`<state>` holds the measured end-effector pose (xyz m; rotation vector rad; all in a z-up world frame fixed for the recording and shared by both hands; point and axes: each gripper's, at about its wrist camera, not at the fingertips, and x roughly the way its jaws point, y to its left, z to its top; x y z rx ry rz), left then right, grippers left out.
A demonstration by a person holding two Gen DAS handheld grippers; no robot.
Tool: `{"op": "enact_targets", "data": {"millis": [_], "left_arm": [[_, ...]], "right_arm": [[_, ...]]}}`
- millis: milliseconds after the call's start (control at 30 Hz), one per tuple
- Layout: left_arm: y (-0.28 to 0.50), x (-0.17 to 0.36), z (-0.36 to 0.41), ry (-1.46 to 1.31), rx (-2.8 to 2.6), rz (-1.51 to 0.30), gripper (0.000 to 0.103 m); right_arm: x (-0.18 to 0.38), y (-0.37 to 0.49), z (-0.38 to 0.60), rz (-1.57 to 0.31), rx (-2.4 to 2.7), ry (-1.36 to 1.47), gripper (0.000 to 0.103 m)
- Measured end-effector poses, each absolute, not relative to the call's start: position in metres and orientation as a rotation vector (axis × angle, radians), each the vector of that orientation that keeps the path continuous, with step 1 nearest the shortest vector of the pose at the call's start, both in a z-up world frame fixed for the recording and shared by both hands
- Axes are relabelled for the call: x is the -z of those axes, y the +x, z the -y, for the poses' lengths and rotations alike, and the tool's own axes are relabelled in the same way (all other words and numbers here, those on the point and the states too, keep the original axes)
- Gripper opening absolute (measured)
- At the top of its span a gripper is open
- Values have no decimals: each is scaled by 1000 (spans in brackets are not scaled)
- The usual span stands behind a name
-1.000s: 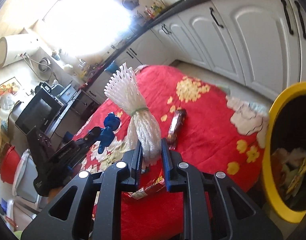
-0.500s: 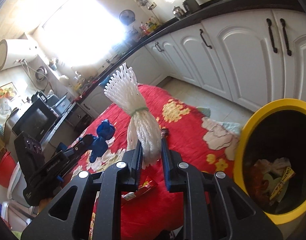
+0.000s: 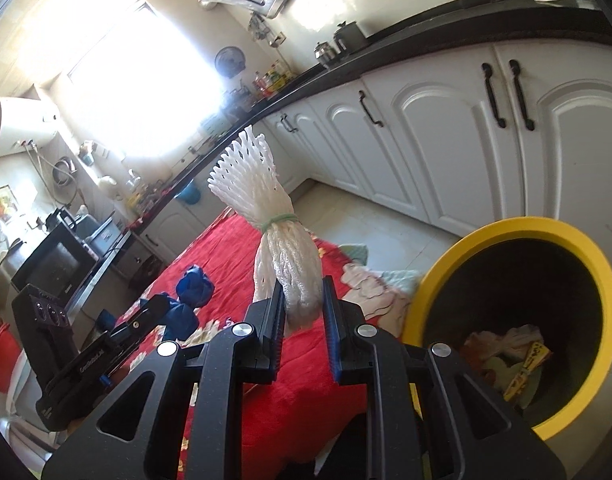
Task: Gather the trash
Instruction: 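Carry the blue glove and white mesh net over the yellow bin with both grippers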
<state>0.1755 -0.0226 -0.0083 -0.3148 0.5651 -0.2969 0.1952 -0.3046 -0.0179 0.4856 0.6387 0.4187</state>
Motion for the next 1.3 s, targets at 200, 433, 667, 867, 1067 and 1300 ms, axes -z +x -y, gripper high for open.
{"op": "enact_targets", "data": {"millis": [200,433,667,867,1067,1300], "left_arm": [[176,10,42,-284,328,-578,5],[177,14,66,-249,363,-596,5],[177,18,90,-213,400,-611,5],[178,22,115,-177,439,-623,5],[179,27,138,-145,469,-635,5],[180,35,162,-105,494,-653,5]], "right_arm": [[15,188,323,-617,-367,468,17],[18,182,346,-610,-294,440,17],[27,176,369,-617,-235,440,17],[35,170,386,-622,-182,426,17],[45,163,402,-627,-121,405,17],[60,159,420,-641,-68,399,17]]}}
